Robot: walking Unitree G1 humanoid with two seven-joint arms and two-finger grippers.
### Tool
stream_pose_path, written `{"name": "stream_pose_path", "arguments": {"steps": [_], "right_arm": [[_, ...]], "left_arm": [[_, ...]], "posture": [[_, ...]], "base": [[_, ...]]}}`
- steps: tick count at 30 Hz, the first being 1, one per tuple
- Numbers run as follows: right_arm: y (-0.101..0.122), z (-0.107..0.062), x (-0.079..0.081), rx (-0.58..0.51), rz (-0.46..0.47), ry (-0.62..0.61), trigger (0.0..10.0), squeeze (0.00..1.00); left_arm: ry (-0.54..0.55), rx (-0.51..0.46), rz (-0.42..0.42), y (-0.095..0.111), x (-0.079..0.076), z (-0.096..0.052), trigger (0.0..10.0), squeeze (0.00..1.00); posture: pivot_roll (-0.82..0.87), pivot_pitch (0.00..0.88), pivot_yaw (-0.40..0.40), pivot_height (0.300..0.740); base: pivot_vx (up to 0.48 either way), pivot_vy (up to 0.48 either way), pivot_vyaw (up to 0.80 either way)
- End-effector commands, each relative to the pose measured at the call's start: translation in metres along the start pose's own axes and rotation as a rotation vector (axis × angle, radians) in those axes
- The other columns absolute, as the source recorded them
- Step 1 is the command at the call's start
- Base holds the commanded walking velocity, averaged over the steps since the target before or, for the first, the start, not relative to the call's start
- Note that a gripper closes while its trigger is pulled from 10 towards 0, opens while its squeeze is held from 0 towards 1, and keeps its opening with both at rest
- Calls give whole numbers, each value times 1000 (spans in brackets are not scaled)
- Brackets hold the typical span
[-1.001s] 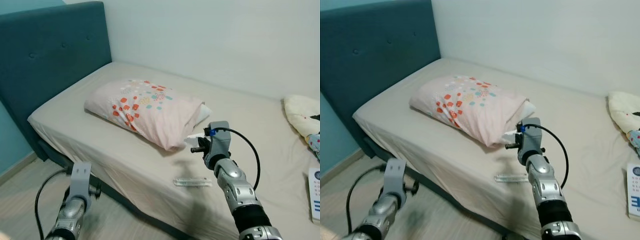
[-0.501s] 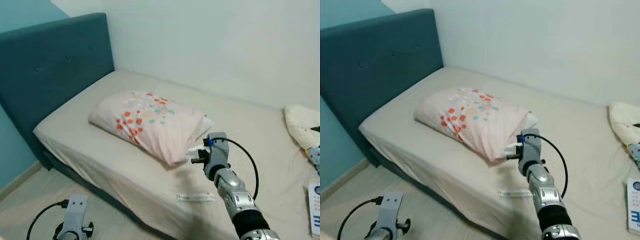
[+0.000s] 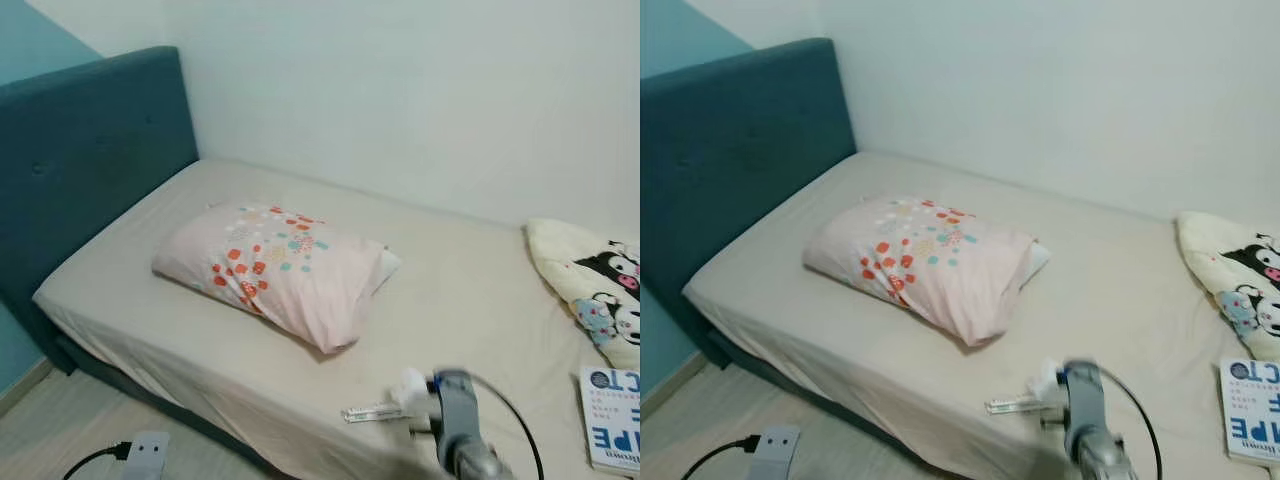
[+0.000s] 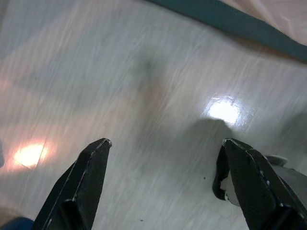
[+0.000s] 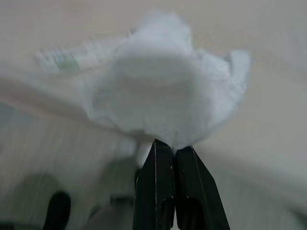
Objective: Clean up the room
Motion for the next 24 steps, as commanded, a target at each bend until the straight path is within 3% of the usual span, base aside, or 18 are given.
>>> {"name": "stream_pose_path", "arguments": {"steps": [1, 4, 5, 10, 17, 21, 24], "right_arm": [[-7, -1, -3, 29, 4, -22, 10000, 0], [-15, -2, -5, 59, 14, -33, 10000, 0], [-31, -5, -9, 108, 32, -51, 10000, 0], [-43, -8, -14, 132, 49, -69, 10000, 0], [-40, -8, -20, 119, 62, -83, 10000, 0], [-29, -6, -22, 81, 71, -87, 10000, 0], [-18, -3, -19, 49, 65, -80, 10000, 0]], "left_arm": [[-8, 19, 14, -3, -5, 0, 10000, 0], [-11, 18, 15, -2, -7, 0, 10000, 0], [-19, 13, 14, 0, -10, 0, 10000, 0], [-22, -4, -1, 1, -8, 0, 10000, 0], [-26, -31, -15, 11, -9, 1, 10000, 0], [-39, -88, -23, 28, -11, 2, 10000, 0], [-39, -123, -27, 37, 0, 3, 10000, 0]], "posture": [[31, 0, -57, 739], [31, 0, -57, 739], [24, 0, -58, 739], [23, 0, -59, 739], [18, 0, -55, 739], [20, 0, -57, 739], [23, 0, -55, 739]], "base": [[0, 0, 0], [0, 0, -750], [0, 0, -756], [0, 0, -756], [0, 0, -756], [0, 0, -756], [0, 0, -752]]}}
Point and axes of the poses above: a point about 5 cm out from each wrist's last joint towards the gripper, its own z axis pointing out of the wrist towards the gripper, its own y axis along the axis of the wrist's last joint, x = y × z, the point moved 3 cm from there along z, pointing out of the wrist towards the gripper
